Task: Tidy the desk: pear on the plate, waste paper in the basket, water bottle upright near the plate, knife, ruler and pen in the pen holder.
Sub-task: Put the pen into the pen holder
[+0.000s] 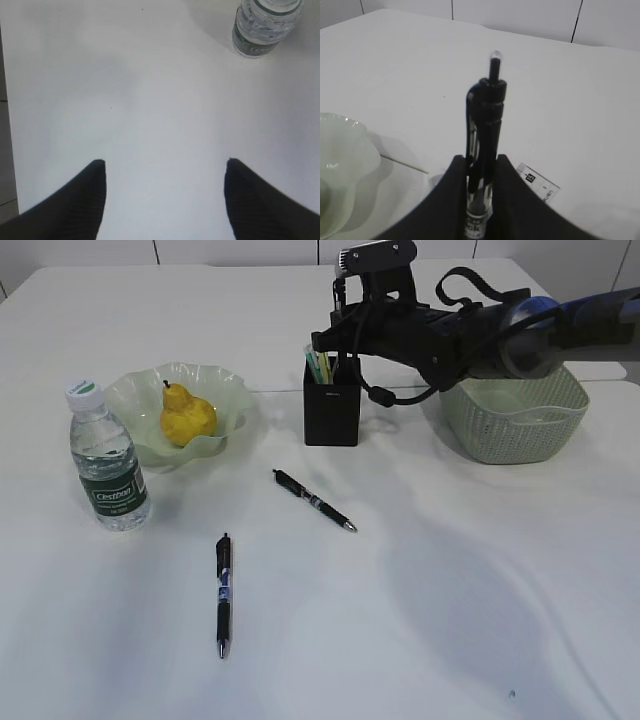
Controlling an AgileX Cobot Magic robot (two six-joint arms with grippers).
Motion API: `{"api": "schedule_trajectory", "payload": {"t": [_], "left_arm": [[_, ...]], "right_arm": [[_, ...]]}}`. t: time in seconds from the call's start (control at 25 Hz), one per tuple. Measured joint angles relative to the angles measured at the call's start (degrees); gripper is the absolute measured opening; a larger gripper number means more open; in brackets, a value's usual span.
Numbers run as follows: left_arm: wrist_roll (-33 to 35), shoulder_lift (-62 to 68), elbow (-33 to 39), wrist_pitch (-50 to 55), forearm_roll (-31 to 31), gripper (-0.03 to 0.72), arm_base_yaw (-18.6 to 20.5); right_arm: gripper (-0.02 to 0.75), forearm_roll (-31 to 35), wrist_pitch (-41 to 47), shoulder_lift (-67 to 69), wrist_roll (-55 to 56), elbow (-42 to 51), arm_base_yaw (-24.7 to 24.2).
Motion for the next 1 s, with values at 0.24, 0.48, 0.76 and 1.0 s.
{"api": "schedule_trajectory", "payload": {"t": [0.24, 0.48, 0.76, 1.0], "left_arm": [[0.00, 0.00, 0.00, 0.00, 0.00, 0.520, 0.00], [0.00, 0.00, 0.00, 0.00, 0.00, 0.520, 0.00], [0.00, 0.00, 0.00, 0.00, 0.00, 0.520, 0.00], [0.00, 0.00, 0.00, 0.00, 0.00, 0.520, 0.00]], "right_arm": [[0.128, 0.00, 1.72, 0.00, 1.67, 0.00, -0.13], [0.128, -0.02, 4.25, 0.00, 1.96, 0.00, -0.13], [0.136, -0.66, 6.10, 0.00, 2.40, 0.00, 0.68], [0.221, -1.15, 8.26, 0.00, 3.00, 0.00, 1.17]]}}
